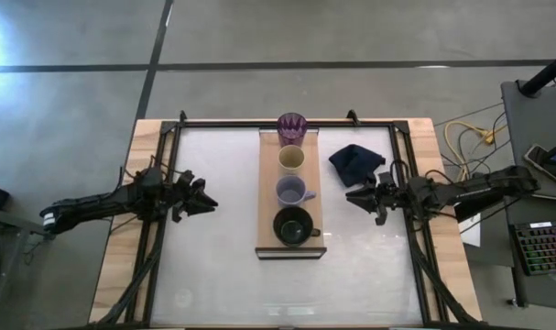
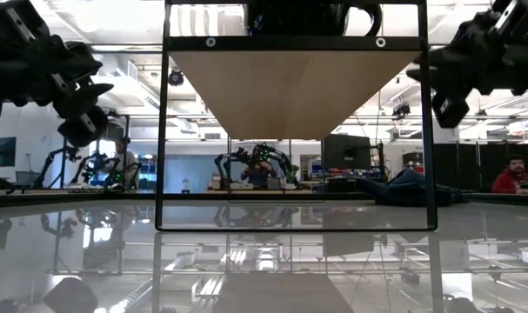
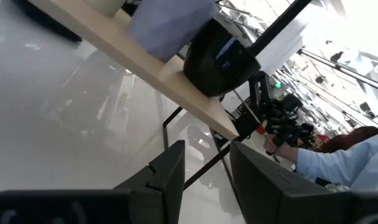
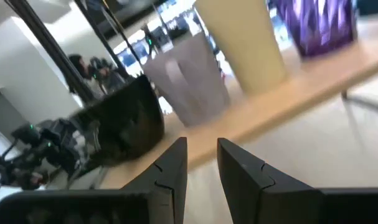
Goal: Stack small to large cups/mugs on shelf
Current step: Return to Home Position
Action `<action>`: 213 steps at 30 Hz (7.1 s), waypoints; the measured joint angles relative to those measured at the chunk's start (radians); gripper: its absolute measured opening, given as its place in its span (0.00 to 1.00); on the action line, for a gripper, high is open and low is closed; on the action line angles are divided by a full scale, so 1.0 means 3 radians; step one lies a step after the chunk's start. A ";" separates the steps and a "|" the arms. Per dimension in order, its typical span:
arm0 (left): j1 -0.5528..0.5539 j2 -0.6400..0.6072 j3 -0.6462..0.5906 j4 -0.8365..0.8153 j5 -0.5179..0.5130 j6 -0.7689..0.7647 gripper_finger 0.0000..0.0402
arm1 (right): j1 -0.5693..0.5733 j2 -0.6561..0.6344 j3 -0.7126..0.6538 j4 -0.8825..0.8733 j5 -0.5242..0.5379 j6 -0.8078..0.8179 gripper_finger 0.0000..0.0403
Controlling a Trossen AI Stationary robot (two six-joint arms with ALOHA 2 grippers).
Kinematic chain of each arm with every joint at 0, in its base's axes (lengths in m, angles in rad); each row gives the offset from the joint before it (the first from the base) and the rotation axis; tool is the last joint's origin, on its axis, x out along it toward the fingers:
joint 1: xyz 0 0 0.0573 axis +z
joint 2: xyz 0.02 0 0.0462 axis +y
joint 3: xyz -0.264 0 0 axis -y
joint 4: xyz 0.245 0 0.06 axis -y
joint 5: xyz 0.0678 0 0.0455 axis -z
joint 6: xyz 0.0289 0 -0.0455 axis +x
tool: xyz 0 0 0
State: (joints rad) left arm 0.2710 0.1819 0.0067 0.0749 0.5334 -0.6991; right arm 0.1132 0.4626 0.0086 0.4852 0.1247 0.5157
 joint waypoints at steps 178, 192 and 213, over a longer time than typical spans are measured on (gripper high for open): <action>0.0011 0.0156 -0.0003 0.0070 -0.0047 0.0259 0.28 | -0.0401 -0.1400 0.0029 -0.1604 -0.0064 -0.0158 0.20; 0.0012 0.0156 -0.0002 0.0070 -0.0047 0.0259 0.28 | -0.0402 -0.1399 0.0028 -0.1604 -0.0064 -0.0158 0.20; 0.0012 0.0156 -0.0003 0.0071 -0.0047 0.0259 0.28 | -0.0401 -0.1400 0.0029 -0.1604 -0.0064 -0.0158 0.20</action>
State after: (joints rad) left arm 0.2746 0.2287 0.0059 0.0962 0.5194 -0.6212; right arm -0.0072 0.0425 0.0172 0.0040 0.1055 0.4683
